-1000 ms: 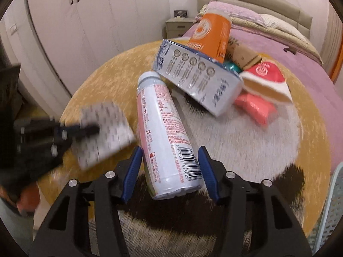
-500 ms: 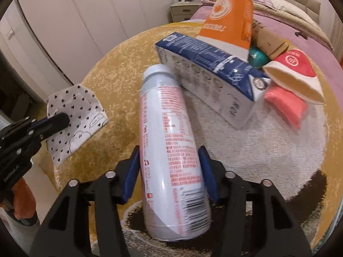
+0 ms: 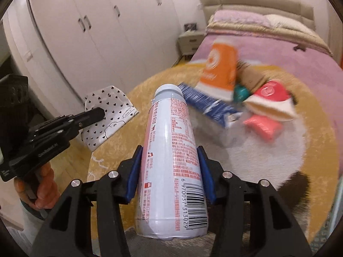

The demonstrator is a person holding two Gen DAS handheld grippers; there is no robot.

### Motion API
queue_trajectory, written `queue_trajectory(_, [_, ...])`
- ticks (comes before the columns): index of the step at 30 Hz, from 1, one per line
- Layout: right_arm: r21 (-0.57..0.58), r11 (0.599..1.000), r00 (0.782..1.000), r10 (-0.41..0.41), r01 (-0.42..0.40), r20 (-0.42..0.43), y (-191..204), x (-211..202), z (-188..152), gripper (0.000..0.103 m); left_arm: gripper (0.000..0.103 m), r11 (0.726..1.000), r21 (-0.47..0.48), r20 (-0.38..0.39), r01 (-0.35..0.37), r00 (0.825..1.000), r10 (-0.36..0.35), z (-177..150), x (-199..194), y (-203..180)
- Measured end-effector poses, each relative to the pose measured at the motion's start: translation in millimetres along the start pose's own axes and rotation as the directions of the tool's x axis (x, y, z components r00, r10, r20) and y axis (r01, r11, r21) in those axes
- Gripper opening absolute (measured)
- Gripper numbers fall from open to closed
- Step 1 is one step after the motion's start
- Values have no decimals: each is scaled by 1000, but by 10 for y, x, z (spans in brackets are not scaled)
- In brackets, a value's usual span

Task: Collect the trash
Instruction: 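Carry cloth and spray can to the basket and open both tools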

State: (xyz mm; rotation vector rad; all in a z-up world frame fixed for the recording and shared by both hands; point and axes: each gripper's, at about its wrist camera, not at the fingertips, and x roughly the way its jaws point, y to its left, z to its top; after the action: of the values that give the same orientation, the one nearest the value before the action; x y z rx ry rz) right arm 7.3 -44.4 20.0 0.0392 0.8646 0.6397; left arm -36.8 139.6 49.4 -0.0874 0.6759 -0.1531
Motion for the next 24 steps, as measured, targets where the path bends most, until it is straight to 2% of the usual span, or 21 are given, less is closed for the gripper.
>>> queue_trajectory(7, [97, 991, 988, -106, 95, 114, -560, -526, 65, 47, 5, 991, 85, 38, 106, 993, -110, 307, 129, -578])
queue_trajectory(12, [179, 968, 962, -205, 173, 181, -987, -956, 14, 47, 5, 968, 161, 35, 193, 979, -201, 488, 302, -1164])
queue_trajectory(17, [272, 934, 926, -299, 233, 231, -1401, -1371, -103, 47, 5, 931, 234, 15, 280, 956, -291, 598, 434, -1772])
queue_trajectory(24, [411, 860, 868, -426, 303, 254, -2020, -1882, -406, 47, 5, 856, 330, -58, 398, 914, -403, 629, 730, -2730])
